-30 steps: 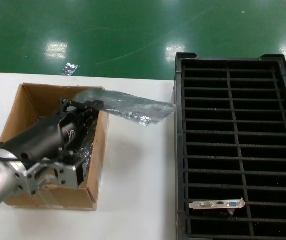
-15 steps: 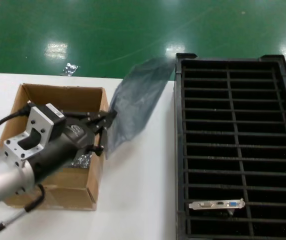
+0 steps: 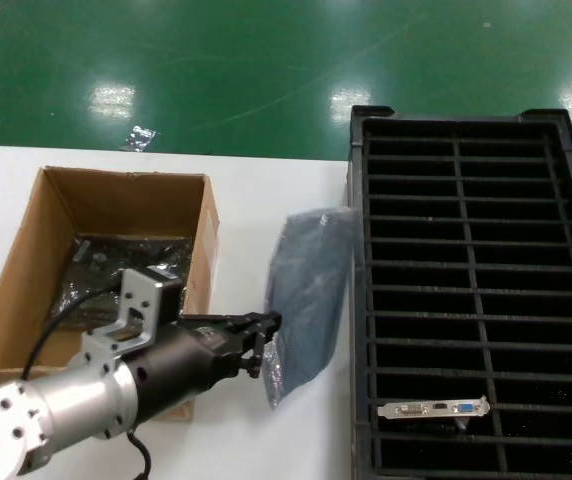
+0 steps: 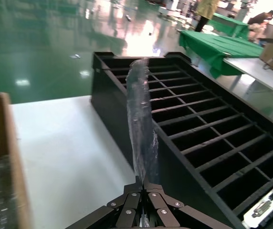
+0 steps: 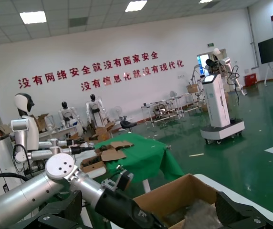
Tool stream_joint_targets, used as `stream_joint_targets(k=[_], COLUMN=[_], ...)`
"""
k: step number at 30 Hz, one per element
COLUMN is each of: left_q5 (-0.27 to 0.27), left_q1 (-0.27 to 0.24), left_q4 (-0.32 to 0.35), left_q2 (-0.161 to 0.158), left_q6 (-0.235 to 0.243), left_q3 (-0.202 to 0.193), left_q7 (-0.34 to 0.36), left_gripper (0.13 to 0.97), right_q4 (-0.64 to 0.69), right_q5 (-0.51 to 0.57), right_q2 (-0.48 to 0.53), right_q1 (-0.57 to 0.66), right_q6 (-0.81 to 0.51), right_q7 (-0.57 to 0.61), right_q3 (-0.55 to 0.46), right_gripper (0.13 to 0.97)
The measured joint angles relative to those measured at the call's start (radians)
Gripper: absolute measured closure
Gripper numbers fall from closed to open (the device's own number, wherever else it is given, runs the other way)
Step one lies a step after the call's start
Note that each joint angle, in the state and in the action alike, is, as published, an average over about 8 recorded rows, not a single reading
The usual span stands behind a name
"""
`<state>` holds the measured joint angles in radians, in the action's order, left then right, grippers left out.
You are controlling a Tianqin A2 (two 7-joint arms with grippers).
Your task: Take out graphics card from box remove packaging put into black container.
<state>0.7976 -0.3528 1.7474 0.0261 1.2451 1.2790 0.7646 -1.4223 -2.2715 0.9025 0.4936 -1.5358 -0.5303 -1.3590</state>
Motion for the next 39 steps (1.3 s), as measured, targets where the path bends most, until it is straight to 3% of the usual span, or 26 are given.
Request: stream_joint_targets(k=[7, 13, 19, 23, 26, 31, 35, 39], left_q5=[-0.02, -0.018, 0.012, 0.011, -0.033, -0.169, -0.259, -0.271], left_q1=[-0.052, -0.097, -0.139, -0.151, -0.144, -0.104, -0.063, -0.038], left_q4=[-0.104, -0.191, -0.223, -0.188, -0.142, -0.079, -0.058, -0.054], left_q2=[0.032, 0.078, 0.139, 0.212, 0.284, 0.385, 0.426, 0.436], left_q6=[-0.048, -0.106, -0.174, -0.257, -0.346, -0.499, -0.597, -0.645], left_q3=[0.064, 0.101, 0.134, 0.173, 0.211, 0.243, 0.228, 0.217], left_q7=[0.005, -0.044, -0.143, -0.262, -0.371, -0.543, -0.646, -0.686], left_gripper=[0.93, 0.87, 0.835, 0.774, 0.714, 0.619, 0.51, 0.434], right_q4=[0.0, 0.0, 0.0, 0.0, 0.0, 0.0, 0.0, -0.003], right_q5=[0.0, 0.0, 0.0, 0.0, 0.0, 0.0, 0.0, 0.007], right_q2=[0.0, 0.0, 0.0, 0.0, 0.0, 0.0, 0.0, -0.009], right_q1=[0.0, 0.0, 0.0, 0.0, 0.0, 0.0, -0.001, -0.008], right_q6=[0.0, 0.0, 0.0, 0.0, 0.0, 0.0, 0.002, 0.024], right_q7=[0.0, 0.0, 0.0, 0.0, 0.0, 0.0, 0.001, 0.009], right_q3=[0.0, 0.0, 0.0, 0.0, 0.0, 0.0, -0.001, -0.004], right_gripper=[0.129, 0.129, 0.129, 0.129, 0.129, 0.129, 0.129, 0.129])
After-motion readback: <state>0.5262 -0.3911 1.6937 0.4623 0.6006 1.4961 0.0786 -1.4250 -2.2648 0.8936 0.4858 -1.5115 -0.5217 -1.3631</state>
